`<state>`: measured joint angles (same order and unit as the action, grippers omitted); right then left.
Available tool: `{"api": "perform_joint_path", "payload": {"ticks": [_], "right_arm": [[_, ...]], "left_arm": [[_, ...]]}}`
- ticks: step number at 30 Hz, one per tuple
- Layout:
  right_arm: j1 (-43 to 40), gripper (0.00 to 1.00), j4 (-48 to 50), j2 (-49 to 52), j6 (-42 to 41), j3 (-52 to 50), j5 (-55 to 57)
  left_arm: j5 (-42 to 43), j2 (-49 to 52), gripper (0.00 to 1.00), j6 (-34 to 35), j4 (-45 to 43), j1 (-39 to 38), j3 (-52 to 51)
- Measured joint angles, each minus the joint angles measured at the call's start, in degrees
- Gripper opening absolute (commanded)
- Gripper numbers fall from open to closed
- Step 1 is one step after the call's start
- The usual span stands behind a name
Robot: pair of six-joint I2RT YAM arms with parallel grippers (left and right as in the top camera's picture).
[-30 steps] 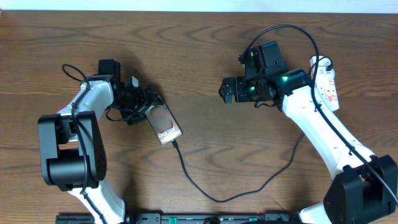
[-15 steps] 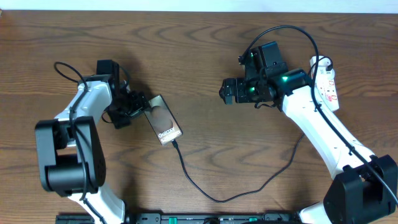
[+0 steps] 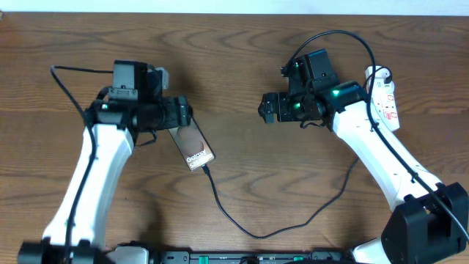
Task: Plug charger to phone and switch on socket
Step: 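Lay the phone flat on the table and release it with the left gripper, then move the right gripper over the power strip's switch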
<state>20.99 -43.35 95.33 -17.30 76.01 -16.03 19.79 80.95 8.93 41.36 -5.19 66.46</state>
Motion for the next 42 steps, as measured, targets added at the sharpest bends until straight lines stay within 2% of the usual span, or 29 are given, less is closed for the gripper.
{"api": "perform_joint_path", "payload": {"ticks": [5, 10, 14, 18, 21, 26, 31, 35, 42], "right_arm": [[-3.2, 0.99, -4.5, 0.1, 2.8, 2.1, -7.0], [-10.7, 0.99, -17.0, 0.4, 8.0, 13.2, -11.3], [-19.6, 0.99, -25.7, 0.4, 12.8, 25.3, -12.9], [-31.0, 0.99, -28.9, 0.4, 16.5, 34.2, -13.9], [-39.8, 0.99, -28.9, 0.4, 18.4, 36.1, -14.0], [-49.9, 0.99, -30.8, 3.6, 22.1, 36.6, -13.9], [-54.0, 0.99, -32.9, 13.3, 26.9, 36.8, -13.7], [-53.6, 0.99, -32.6, 22.2, 30.6, 36.7, -13.7], [-51.4, 0.99, -30.3, 29.6, 34.7, 36.7, -13.1]], "left_arm": [[0.0, -3.1, 0.84, -0.3, 0.1, -0.7, 0.0], [0.0, -3.3, 0.84, -0.4, 0.4, -0.7, 0.0], [0.0, -3.3, 0.84, -0.4, 0.4, -0.7, 0.0], [0.0, -3.3, 0.85, -0.4, 0.4, -0.7, 0.0], [0.0, -3.3, 0.84, -0.4, 0.4, -0.7, 0.0], [0.0, -3.3, 0.84, -0.4, 0.4, -0.7, 0.0], [0.0, -3.3, 0.84, -0.4, 0.4, -0.7, 0.0], [0.0, -3.3, 0.85, -0.4, 0.4, -0.7, 0.0], [0.0, -3.3, 0.85, -0.4, 0.4, -0.7, 0.0]]}}
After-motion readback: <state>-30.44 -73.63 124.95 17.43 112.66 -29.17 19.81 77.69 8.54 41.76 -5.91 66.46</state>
